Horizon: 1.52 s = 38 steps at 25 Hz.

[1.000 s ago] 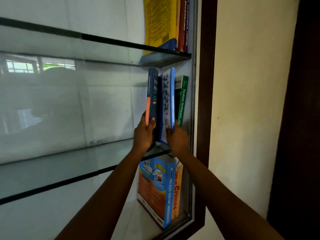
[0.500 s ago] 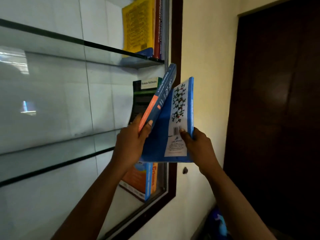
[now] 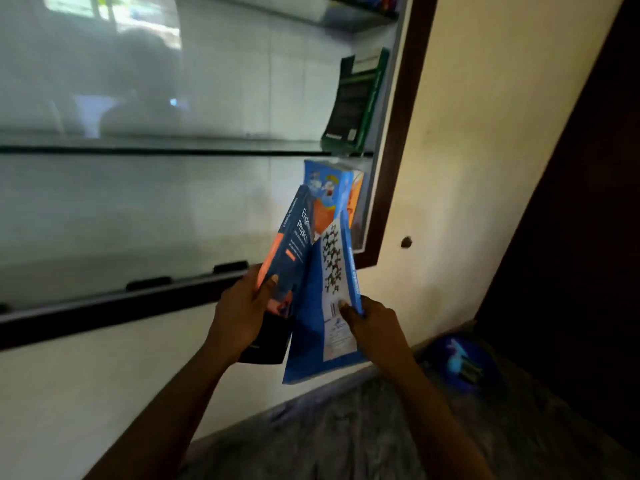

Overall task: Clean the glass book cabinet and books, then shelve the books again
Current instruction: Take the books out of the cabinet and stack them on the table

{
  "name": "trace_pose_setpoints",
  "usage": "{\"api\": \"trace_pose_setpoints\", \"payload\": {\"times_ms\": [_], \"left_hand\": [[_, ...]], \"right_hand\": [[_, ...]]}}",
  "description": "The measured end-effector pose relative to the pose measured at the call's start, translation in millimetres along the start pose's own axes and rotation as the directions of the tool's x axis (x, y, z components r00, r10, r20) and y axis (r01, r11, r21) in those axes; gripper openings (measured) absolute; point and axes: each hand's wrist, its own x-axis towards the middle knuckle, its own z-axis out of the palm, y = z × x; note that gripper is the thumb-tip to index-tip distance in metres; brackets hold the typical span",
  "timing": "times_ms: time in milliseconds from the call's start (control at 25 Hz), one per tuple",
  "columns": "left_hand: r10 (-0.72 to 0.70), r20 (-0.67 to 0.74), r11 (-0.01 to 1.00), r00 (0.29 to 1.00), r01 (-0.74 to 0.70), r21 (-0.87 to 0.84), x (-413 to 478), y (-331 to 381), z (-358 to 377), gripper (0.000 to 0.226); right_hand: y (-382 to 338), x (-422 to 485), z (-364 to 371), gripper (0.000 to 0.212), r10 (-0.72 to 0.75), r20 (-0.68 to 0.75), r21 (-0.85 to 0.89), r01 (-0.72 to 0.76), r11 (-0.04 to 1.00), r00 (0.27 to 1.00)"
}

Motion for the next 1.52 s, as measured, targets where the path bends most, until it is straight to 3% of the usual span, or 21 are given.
{"api": "trace_pose_setpoints", "payload": {"times_ms": [240,440,560,640,760,1000,1160,1280,1520], "left_hand": [[-0.311,-0.077,0.933,0.947,0.319,0.164,-129,-51,-82,0.028],[-0.551,-0.187,0.8,0.813,0.579,0.159,-257,-103,-184,0.017],[-0.627,-0.302,0.745,0.718,0.666,0.04,-353,-137,-247,0.013],[-0.683,-0.406,0.675,0.607,0.737,-0.033,-426,-152,-298,0.017],[-0.738,-0.513,0.575,0.438,0.806,-0.139,-530,-167,-380,0.019],[-0.729,-0.66,0.499,0.181,0.801,-0.331,-678,-174,-511,0.012],[-0.711,-0.697,0.513,0.089,0.744,-0.428,-731,-191,-591,0.013],[-0.712,-0.701,0.526,0.046,0.695,-0.489,-755,-221,-661,0.011],[-0.711,-0.702,0.558,0.038,0.638,-0.531,-755,-278,-835,0.01]], "right_hand": [[-6,-93,88,0.036,-0.117,0.321,-0.214,0.193,0.958,0.94],[-44,-176,186,0.035,-0.217,0.616,-0.234,0.439,0.868,0.757],[-81,-245,249,0.033,-0.225,0.728,-0.2,0.514,0.834,0.647],[-114,-299,300,0.03,-0.263,0.79,-0.157,0.597,0.787,0.554],[-174,-391,374,0.042,-0.304,0.846,-0.06,0.646,0.761,0.437],[-285,-540,483,0.041,-0.408,0.868,0.039,0.782,0.622,0.281],[-347,-605,548,0.034,-0.469,0.85,0.071,0.829,0.554,0.24],[-394,-635,605,0.033,-0.47,0.854,0.113,0.803,0.586,0.223],[-531,-669,728,0.036,-0.512,0.825,0.192,0.735,0.651,0.239]]}}
